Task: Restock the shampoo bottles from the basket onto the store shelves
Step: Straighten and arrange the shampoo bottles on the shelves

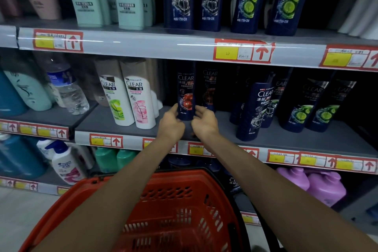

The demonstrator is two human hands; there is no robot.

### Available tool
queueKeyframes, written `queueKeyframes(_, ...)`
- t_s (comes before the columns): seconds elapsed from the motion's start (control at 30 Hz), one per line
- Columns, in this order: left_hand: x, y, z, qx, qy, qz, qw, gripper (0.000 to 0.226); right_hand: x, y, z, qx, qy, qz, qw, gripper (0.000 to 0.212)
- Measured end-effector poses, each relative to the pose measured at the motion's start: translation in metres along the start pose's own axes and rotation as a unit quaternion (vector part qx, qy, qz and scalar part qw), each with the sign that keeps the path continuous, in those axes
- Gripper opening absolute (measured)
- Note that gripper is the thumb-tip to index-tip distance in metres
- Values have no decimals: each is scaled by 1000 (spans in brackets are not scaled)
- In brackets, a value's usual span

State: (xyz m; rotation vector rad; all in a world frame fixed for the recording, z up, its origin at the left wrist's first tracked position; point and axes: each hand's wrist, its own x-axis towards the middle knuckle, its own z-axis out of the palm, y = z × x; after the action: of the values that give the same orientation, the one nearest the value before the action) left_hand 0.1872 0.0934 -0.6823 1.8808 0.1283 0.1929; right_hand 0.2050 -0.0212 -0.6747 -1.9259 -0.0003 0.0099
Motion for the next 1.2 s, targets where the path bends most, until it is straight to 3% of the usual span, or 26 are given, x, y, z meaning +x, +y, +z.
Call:
queueKeyframes(0.2, 9, -7, -5, 20, -19, -15, 999, 79, -3, -2, -4, 2, -26, -9, 1000, 43)
queueKeyframes(0.27, 12, -9, -9, 26, -43, -31, 998, 91, -7, -3, -5, 7, -21, -7, 1000, 52)
queueKeyframes(0.37, 10, -6, -15, 66, -48, -38, 996, 102, -20, -6, -18, -68, -5, -25, 997, 61)
queueKeyframes(0.5, -13, 14, -18, 129, -31, -13, 991, 76, -40, -9, -45, -126, -2, -58, 990, 62)
queueKeyframes(0.67, -39, 33, -10, 166, -18, 31, 985, 54, -70, -3, -77, -146, -14, -81, 986, 53)
queueKeyframes(0.83, -54, 53, 23, 151, -26, 65, 986, 42, -85, 4, -112, -145, 29, -77, 986, 24)
queueKeyframes(1.0, -57, 74, 67, 116, -46, 58, 990, 46, -86, 13, -153, -99, 142, -42, 984, 15)
queueKeyframes(1.2, -54, 89, 107, 90, -40, 40, 994, 60, -73, 29, -173, -91, 168, -12, 982, 25)
